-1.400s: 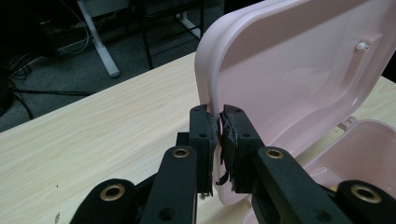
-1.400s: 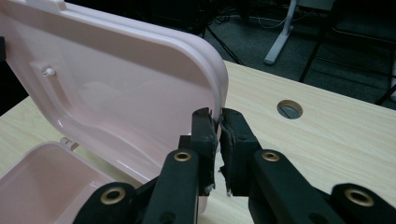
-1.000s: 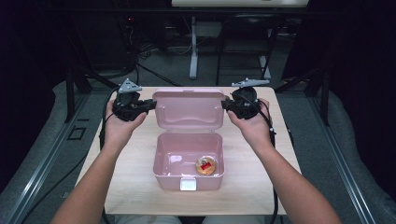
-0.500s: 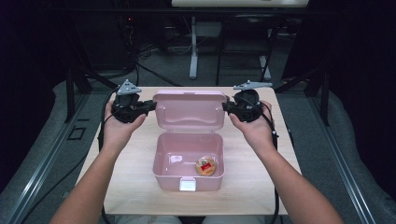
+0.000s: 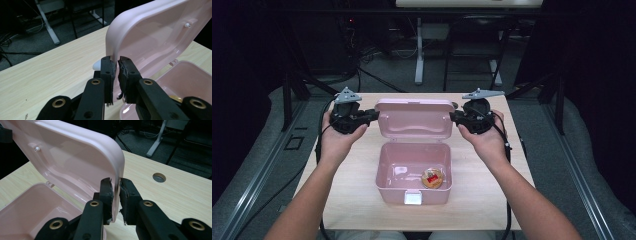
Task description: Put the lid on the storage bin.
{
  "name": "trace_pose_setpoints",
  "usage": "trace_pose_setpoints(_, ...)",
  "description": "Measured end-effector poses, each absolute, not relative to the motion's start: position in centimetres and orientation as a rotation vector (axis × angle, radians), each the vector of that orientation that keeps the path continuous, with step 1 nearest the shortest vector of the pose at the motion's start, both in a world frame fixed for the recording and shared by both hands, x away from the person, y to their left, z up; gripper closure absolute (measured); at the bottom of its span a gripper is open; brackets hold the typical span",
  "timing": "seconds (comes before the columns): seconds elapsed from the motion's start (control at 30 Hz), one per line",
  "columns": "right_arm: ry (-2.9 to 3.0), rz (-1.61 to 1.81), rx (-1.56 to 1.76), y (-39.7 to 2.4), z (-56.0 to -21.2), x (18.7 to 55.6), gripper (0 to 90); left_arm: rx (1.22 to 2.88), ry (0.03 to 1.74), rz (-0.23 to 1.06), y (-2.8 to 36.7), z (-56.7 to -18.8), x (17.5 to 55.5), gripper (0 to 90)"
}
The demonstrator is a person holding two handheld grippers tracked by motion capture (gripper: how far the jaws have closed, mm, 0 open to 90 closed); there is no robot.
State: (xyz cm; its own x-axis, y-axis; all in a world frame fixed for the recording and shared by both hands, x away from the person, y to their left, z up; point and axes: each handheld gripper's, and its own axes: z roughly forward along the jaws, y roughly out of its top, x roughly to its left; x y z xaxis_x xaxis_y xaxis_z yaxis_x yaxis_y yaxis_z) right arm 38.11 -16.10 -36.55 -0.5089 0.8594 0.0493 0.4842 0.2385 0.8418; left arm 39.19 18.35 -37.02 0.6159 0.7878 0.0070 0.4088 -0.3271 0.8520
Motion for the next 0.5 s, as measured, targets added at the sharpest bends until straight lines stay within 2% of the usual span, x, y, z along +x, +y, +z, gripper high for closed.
trace_pose_setpoints(0.5, 2.104, 1.192, 1.202, -16.3, -36.7, 36.9, 80.1, 1.969, 0.925, 0.546, 18.4, -36.8, 37.8, 81.6)
